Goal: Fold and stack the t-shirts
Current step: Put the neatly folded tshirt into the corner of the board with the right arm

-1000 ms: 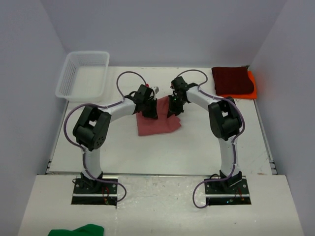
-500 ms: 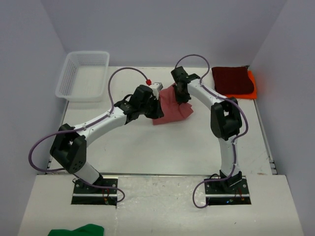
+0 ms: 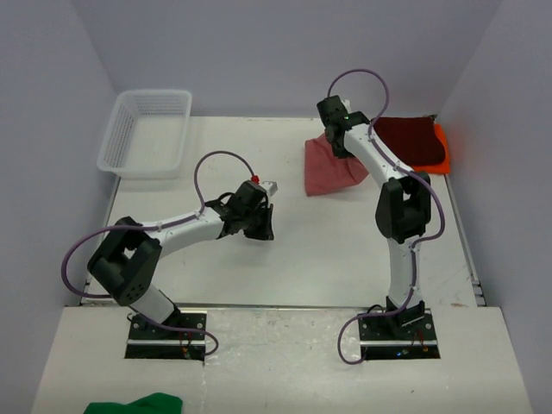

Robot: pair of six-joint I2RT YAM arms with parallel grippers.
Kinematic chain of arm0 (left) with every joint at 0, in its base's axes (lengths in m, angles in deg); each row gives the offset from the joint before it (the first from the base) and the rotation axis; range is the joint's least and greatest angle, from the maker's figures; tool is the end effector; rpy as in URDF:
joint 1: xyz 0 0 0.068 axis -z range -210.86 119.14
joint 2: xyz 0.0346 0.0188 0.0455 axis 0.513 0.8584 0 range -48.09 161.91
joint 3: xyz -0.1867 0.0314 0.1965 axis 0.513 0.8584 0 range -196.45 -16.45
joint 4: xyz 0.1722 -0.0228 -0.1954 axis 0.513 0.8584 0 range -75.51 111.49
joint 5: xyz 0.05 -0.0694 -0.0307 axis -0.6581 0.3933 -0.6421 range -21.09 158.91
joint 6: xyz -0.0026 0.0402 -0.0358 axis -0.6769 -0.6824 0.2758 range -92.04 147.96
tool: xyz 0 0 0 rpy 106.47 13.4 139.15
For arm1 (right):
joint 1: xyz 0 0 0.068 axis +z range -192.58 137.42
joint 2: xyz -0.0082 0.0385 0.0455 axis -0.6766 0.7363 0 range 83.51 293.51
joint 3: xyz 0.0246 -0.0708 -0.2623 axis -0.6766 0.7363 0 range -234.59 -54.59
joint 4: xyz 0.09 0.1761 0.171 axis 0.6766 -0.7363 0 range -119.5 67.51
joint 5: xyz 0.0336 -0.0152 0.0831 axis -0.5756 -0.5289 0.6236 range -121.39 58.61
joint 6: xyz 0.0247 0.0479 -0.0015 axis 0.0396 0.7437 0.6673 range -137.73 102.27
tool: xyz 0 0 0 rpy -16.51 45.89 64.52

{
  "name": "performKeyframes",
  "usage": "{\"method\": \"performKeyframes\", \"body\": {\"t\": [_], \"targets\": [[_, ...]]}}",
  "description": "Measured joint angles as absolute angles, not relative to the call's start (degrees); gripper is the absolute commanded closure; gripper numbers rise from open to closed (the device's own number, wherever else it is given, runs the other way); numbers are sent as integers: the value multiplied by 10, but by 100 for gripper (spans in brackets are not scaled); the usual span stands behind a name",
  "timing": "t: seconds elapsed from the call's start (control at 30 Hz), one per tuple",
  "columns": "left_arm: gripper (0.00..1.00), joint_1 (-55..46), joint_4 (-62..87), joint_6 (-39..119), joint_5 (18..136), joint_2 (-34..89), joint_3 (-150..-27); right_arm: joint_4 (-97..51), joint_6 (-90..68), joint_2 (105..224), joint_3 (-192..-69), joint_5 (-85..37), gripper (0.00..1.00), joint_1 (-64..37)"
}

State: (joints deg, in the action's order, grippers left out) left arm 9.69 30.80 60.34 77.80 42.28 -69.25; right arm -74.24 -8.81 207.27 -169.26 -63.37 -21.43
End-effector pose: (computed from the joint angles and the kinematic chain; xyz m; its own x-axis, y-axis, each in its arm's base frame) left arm 0.2371 -0.2102 0.1876 -0.8994 0.0732 -0.4310 0.2722 0.8652 -0.4210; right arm 0.4441 0.1516 0.2626 -0.8146 -0.1741 -0.5533 0.0619 0.9224 -0.3813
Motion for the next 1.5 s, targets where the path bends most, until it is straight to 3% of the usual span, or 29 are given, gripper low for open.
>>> {"method": "performKeyframes", "body": {"t": [0.6, 1.5], "targets": [[100, 110, 243, 604, 801, 470, -672, -752, -194, 2092, -1870, -729, 100, -269], [100, 110, 223, 603, 822, 505, -672, -744, -229, 2091, -1867, -737, 100, -338]]}}
